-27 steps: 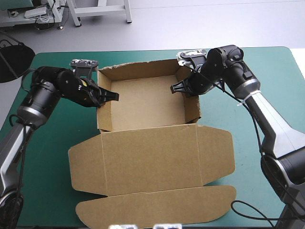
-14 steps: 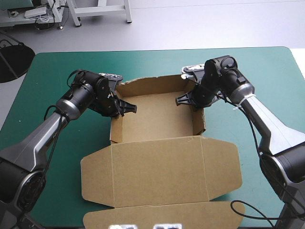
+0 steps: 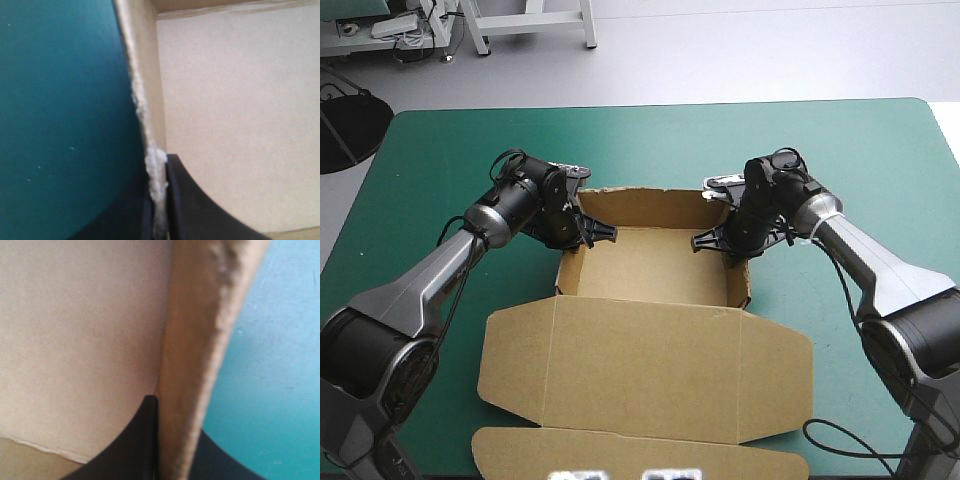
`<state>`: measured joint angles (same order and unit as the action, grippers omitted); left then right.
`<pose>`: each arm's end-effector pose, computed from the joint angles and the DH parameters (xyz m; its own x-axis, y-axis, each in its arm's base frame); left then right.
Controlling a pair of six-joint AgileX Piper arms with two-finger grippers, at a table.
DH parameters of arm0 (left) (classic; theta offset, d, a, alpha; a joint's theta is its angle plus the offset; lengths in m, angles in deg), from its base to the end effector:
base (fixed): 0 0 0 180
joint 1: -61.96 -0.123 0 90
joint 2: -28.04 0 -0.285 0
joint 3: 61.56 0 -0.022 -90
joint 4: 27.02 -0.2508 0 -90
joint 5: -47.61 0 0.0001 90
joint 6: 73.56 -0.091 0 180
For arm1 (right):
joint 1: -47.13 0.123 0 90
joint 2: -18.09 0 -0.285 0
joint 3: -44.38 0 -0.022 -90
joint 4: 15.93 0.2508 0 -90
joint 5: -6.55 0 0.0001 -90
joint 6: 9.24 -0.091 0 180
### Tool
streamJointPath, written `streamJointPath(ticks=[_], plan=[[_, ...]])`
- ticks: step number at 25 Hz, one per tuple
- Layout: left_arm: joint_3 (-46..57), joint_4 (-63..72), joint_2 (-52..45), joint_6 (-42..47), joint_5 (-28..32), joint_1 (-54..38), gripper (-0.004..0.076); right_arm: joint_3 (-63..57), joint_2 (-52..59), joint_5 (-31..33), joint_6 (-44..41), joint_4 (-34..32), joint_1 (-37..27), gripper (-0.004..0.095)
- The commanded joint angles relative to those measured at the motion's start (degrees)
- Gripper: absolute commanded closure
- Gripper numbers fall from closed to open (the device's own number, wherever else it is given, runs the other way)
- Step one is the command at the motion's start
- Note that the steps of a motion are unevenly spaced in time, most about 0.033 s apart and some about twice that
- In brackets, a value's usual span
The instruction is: Fold the box
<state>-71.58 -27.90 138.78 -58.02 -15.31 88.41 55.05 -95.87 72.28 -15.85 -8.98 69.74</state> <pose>0.3381 -0.1668 0.2772 -0.9447 0.1783 -0.2754 0.2022 0.9774 -0.0609 0.3490 0.1562 0.2584 -0.9596 -0.2223 -0.1727 -0.2471 0.9590 0.1386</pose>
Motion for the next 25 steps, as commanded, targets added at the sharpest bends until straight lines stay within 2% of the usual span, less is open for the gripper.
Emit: streamJointPath(ticks=[1,10,13,14,15,17,19,22,24,25], plan=[[-1.7,2.6,-1.3,0.2,3.8,0.9,0.0733,1.1,1.1,-0.4,1.8,4.5,0.7,0.0908],[-1.7,2.4,0.7,-2.1,0.8,0.9,0.0715,1.3,1.0,-0.3,1.6,-1.9,0.7,0.0884],[-1.8,2.4,1.1,-2.1,0.1,0.9,0.0678,1.3,1.0,1.2,0.9,-4.7,0.7,0.0749],[-1.8,2.2,1.2,-2.1,0.1,0.9,0.0664,1.3,1.0,1.8,0.5,-5.7,0.7,0.0676],[-1.8,2.1,1.2,-2.4,0.4,0.9,0.0643,1.3,1.0,2.3,-0.1,-7.5,0.7,0.0543],[-1.8,2.1,1.2,-2.4,0.4,0.6,0.0624,1.3,1.0,2.4,-0.2,-8.7,0.7,0.0436],[-1.8,2.1,1.2,-3.2,0.3,0.0,0.0591,1.3,1.0,2.2,-0.2,-8.7,0.7,0.0378],[-1.8,2.2,1.2,-4.5,-1.1,-1.4,0.051,1.3,1.0,2.1,-0.2,-8.7,0.7,0.0373],[-1.8,2.5,1.2,-4.8,-2.3,-2.5,0.0426,1.3,1.0,2.1,-0.2,-8.7,0.7,0.0373],[-1.8,2.6,1.2,-4.8,-2.7,-3.4,0.0342,1.3,1.0,2.1,-0.2,-8.5,0.7,0.0372]])
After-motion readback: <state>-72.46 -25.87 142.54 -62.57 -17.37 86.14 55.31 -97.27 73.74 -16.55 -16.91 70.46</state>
